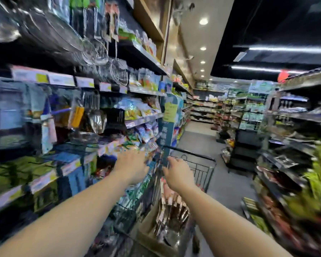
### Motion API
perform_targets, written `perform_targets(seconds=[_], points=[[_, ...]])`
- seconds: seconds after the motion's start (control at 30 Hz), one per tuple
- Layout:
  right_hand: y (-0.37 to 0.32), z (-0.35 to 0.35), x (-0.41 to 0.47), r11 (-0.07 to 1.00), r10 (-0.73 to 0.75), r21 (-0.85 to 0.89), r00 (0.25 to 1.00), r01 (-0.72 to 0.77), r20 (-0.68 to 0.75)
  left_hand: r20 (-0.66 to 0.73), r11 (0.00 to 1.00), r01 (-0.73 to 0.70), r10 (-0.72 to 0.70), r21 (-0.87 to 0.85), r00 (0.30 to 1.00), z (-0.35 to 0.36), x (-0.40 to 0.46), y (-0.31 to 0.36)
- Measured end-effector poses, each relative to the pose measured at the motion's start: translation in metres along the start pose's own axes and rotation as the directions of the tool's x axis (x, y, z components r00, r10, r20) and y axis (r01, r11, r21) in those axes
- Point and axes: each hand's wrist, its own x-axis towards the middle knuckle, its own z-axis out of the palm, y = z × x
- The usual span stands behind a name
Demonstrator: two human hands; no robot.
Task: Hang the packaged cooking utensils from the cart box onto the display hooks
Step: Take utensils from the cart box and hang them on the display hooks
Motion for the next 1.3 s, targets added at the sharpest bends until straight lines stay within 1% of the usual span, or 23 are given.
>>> perform_targets(seconds=[0.1,0.23,0.37,0.47,0.57,0.7,0.87,0.97,1.1,1.23,1.3], points=[[0.039,0.036,0.041,0.996,0.089,0.016,0.996,-0.09,0.019,0.015,0.996,-0.065,0.066,-0.056,0.998,0.055,0.064,0.005],[0.098,0.081,0.09,0.972,0.233,0.034,0.972,-0.234,0.016,0.108,0.982,-0.165,0.175,-0.096,0.979,0.125,0.14,0.016],[0.161,0.116,0.12,0.928,0.368,0.054,0.929,-0.369,0.031,0.184,0.971,-0.196,0.219,-0.137,0.958,0.191,0.188,0.032],[0.208,0.147,0.137,0.891,0.451,0.035,0.891,-0.453,0.054,0.232,0.967,-0.18,0.219,-0.179,0.948,0.242,0.214,0.041],[0.245,0.187,0.15,0.857,0.502,0.061,0.855,-0.512,0.13,0.296,0.971,-0.152,0.202,-0.183,0.933,0.292,0.234,0.047],[0.279,0.242,0.172,0.812,0.548,0.097,0.808,-0.576,0.215,0.358,0.976,-0.079,0.149,-0.201,0.922,0.357,0.256,0.051],[0.306,0.316,0.184,0.756,0.597,0.103,0.745,-0.646,0.298,0.457,0.977,-0.036,0.13,-0.21,0.88,0.431,0.272,0.05],[0.319,0.359,0.181,0.696,0.66,0.075,0.677,-0.715,0.325,0.497,0.975,-0.04,0.146,-0.218,0.855,0.475,0.281,0.048],[0.337,0.414,0.183,0.563,0.757,0.138,0.576,-0.815,0.31,0.547,0.958,-0.044,0.199,-0.284,0.813,0.539,0.295,0.046],[0.353,0.468,0.181,0.392,0.856,0.187,0.431,-0.901,0.285,0.559,0.939,-0.046,0.242,-0.342,0.793,0.593,0.299,0.042],[0.359,0.49,0.18,0.327,0.888,0.187,0.369,-0.926,0.275,0.569,0.932,-0.048,0.26,-0.359,0.78,0.614,0.3,0.039]])
